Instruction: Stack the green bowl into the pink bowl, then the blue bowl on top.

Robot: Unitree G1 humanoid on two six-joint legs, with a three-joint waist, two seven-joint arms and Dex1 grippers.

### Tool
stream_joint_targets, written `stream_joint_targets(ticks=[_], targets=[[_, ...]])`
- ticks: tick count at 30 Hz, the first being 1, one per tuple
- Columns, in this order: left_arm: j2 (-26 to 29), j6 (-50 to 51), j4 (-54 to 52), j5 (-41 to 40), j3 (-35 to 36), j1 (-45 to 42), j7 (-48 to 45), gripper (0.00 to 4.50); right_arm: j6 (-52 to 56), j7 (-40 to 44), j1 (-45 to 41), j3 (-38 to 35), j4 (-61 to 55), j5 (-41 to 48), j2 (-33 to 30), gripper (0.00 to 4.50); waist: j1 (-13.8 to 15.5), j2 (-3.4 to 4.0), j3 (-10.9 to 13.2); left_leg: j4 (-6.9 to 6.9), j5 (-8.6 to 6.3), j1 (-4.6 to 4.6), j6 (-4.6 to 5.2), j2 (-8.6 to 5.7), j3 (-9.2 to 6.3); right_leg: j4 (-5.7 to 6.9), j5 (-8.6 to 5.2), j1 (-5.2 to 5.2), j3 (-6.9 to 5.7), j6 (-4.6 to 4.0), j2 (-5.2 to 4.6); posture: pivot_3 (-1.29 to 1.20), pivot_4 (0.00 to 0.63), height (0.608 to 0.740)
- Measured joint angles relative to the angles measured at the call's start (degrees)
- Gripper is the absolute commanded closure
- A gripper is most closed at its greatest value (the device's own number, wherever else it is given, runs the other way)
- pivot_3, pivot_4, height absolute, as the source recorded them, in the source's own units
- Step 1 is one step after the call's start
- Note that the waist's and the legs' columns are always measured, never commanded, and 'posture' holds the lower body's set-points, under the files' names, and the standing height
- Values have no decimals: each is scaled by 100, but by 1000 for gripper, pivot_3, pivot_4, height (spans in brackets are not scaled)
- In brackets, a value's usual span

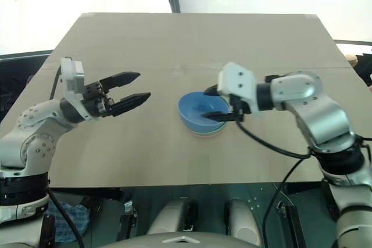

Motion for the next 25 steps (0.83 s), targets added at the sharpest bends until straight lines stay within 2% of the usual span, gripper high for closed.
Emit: stream_joint_targets(ticks=[4, 8, 13, 17, 25], targets=[[7, -12, -318, 219, -8, 440, 177, 403, -134, -65, 1252, -1115, -1, 413, -254, 1675, 30, -1, 0, -7, 0, 0, 0, 1, 0, -4, 0, 0, 0, 0, 0, 0, 150, 740], [8, -71, -440, 297, 23, 688, 215, 403, -300, -63, 2281, -1872, 25, 530, -456, 1675, 92, -1, -1, -6, -2, 2, 3, 3, 1, -3, -1, 4, 0, -1, 0, 0, 150, 740], [2, -204, -581, 468, 38, 979, 364, 403, -769, 186, 3435, -3075, 152, 870, -494, 1675, 113, 3, -1, 0, -11, 11, 20, 5, 2, 2, -1, 12, 0, -1, 0, 0, 150, 740], [2, -346, -554, 682, -41, 1035, 374, 403, -1198, 513, 3996, -3534, 236, 1046, -499, 1675, 113, 2, -1, 3, -12, 10, 22, 5, 2, 2, -1, 14, 0, 0, 0, 0, 150, 740], [-11, -466, -451, 784, -219, 967, 304, 403, -1659, 653, 4381, -3829, 588, 1094, -640, 1675, 116, 2, -1, 6, -12, 11, 22, 6, 2, 2, -1, 15, -1, 0, 1, 0, 150, 740]])
